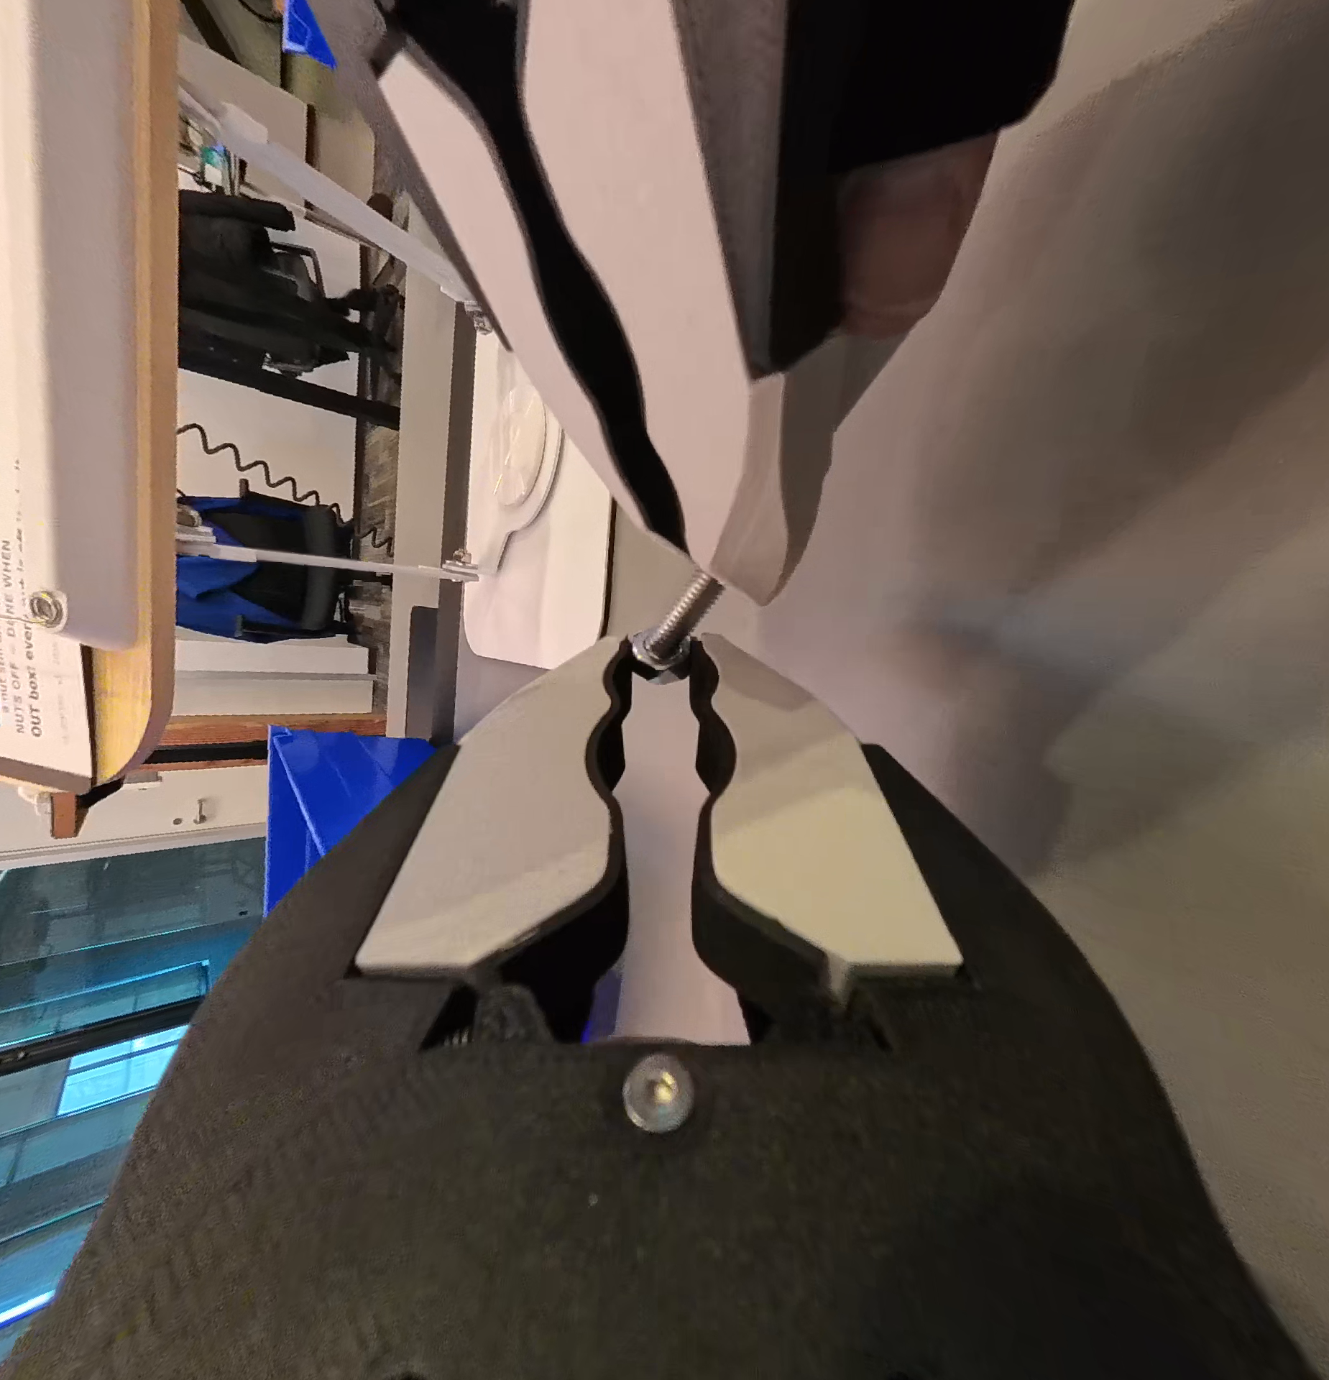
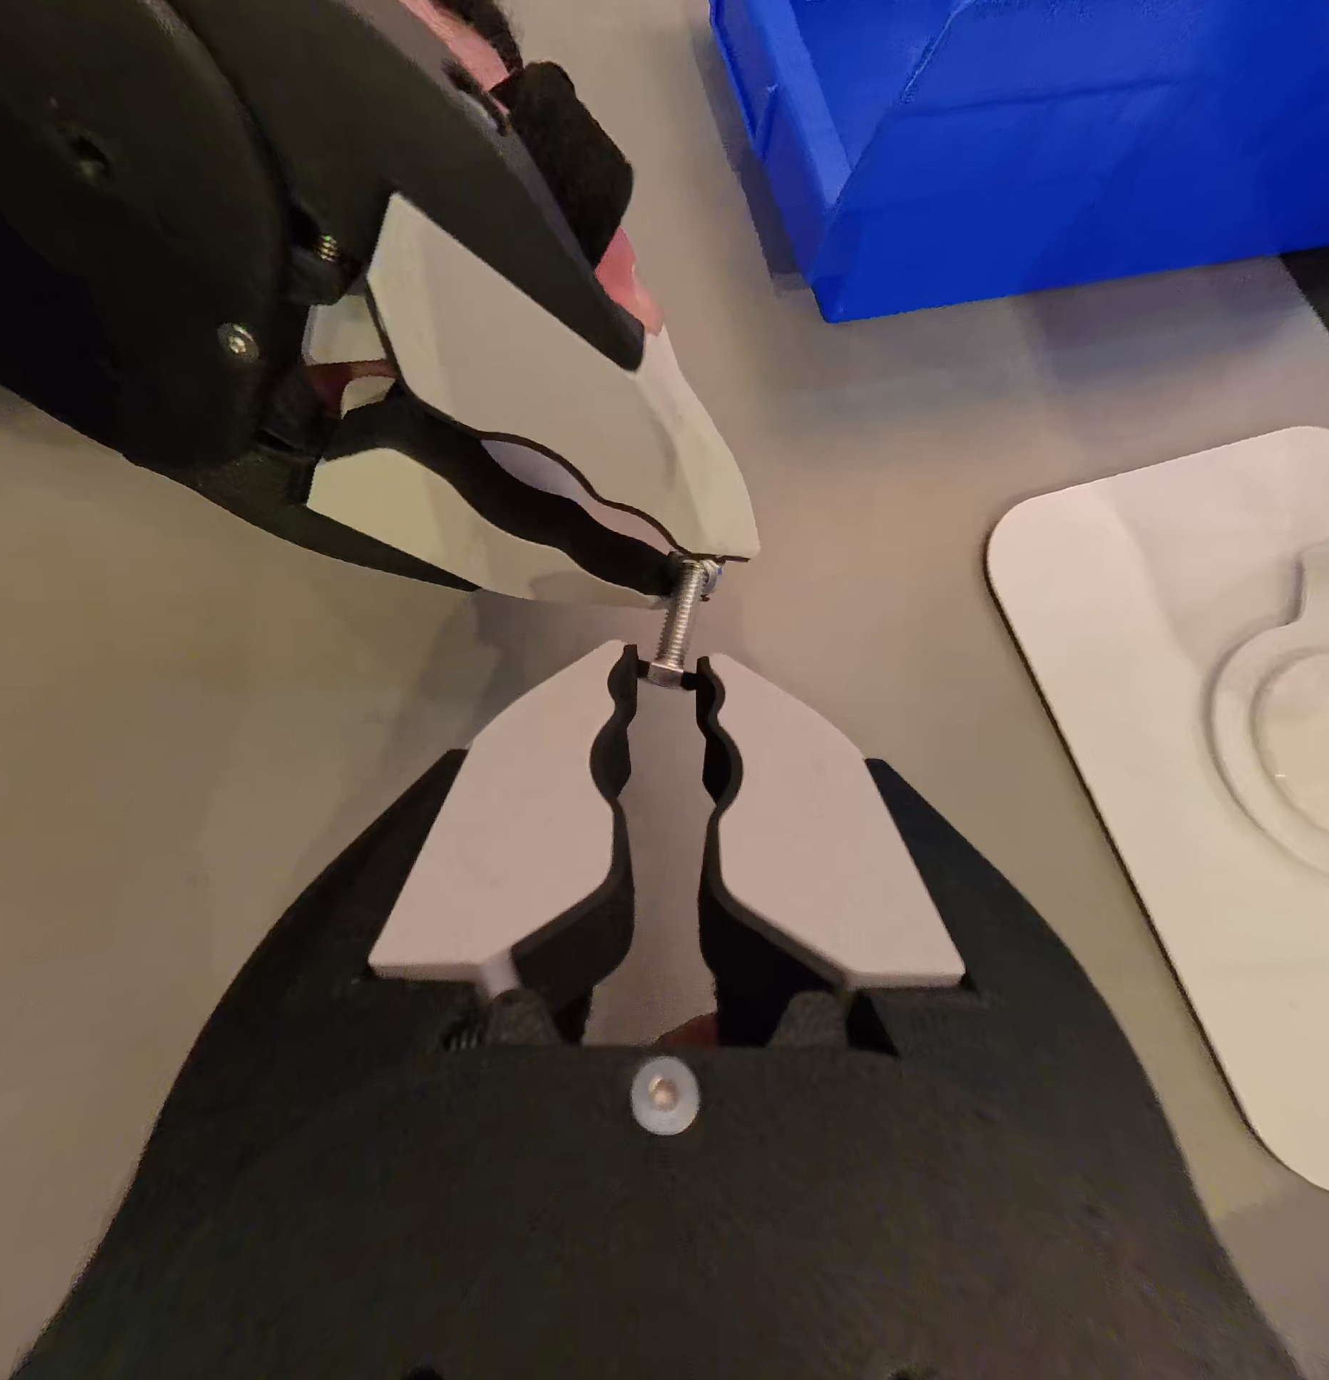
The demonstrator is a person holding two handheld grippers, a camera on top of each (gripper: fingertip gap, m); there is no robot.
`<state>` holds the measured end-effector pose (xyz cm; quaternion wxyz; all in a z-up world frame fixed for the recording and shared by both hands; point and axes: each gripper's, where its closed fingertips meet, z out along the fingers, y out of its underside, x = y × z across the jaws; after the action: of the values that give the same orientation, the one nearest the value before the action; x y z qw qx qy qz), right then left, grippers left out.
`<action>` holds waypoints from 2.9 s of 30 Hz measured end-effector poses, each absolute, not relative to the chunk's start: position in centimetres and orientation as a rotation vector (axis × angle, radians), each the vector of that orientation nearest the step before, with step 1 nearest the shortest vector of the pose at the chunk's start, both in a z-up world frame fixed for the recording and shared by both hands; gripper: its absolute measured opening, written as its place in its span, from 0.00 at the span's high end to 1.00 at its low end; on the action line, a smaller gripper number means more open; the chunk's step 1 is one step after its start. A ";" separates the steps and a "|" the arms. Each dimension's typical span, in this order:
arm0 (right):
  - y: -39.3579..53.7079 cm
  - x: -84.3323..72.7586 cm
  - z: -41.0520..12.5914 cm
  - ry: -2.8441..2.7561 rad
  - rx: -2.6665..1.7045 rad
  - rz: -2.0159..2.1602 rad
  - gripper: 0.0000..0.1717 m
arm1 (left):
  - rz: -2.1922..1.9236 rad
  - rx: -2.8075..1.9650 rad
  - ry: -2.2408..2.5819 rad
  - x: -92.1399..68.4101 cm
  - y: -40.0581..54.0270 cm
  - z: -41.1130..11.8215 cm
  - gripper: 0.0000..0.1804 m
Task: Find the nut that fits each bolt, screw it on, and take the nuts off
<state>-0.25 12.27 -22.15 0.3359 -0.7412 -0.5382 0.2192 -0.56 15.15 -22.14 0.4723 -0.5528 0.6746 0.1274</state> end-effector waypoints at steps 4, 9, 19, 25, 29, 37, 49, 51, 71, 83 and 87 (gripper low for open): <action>12.3 -0.2 -22.3 -1.401 -1.940 0.585 0.91 | 0.343 -1.348 1.670 -0.7 15.2 -22.5 0.92; 12.3 -0.1 -22.0 -1.387 -1.941 0.602 0.91 | 0.363 -1.344 1.686 -0.8 15.2 -22.8 0.92; 12.3 -0.1 -21.7 -1.397 -1.911 0.549 0.91 | 0.371 -1.339 1.708 -0.6 15.1 -23.5 0.92; 12.3 0.0 -21.6 -1.377 -1.909 0.583 0.91 | 0.379 -1.326 1.708 -0.5 15.0 -23.5 0.92; 12.3 0.0 -21.6 -1.384 -1.892 0.566 0.91 | 0.361 -1.334 1.702 -0.5 15.0 -23.5 0.92; 12.6 -0.2 -21.1 -1.295 -1.887 0.660 0.91 | 0.381 -1.318 1.692 -0.5 15.2 -23.3 0.92; 12.8 -0.3 -20.6 -1.236 -1.863 0.742 0.91 | 0.342 -1.335 1.667 -0.5 15.2 -23.2 0.92; 12.8 -0.3 -20.6 -1.241 -1.851 0.728 0.91 | 0.324 -1.344 1.661 -0.5 15.2 -23.2 0.92; 12.8 0.0 -20.7 -1.313 -1.796 0.637 0.91 | 0.252 -1.386 1.629 -0.5 15.2 -23.1 0.92; 13.2 -0.1 -20.4 -1.133 -1.865 0.836 0.91 | 0.338 -1.347 1.626 -0.6 15.4 -22.8 0.92; 13.2 -0.1 -20.4 -1.140 -1.857 0.827 0.91 | 0.316 -1.356 1.623 -0.5 15.4 -22.9 0.92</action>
<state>-0.11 13.16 -20.36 0.3944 -0.7322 -0.4495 0.3261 -0.51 15.37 -22.88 0.4809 -0.5561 0.6653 0.1298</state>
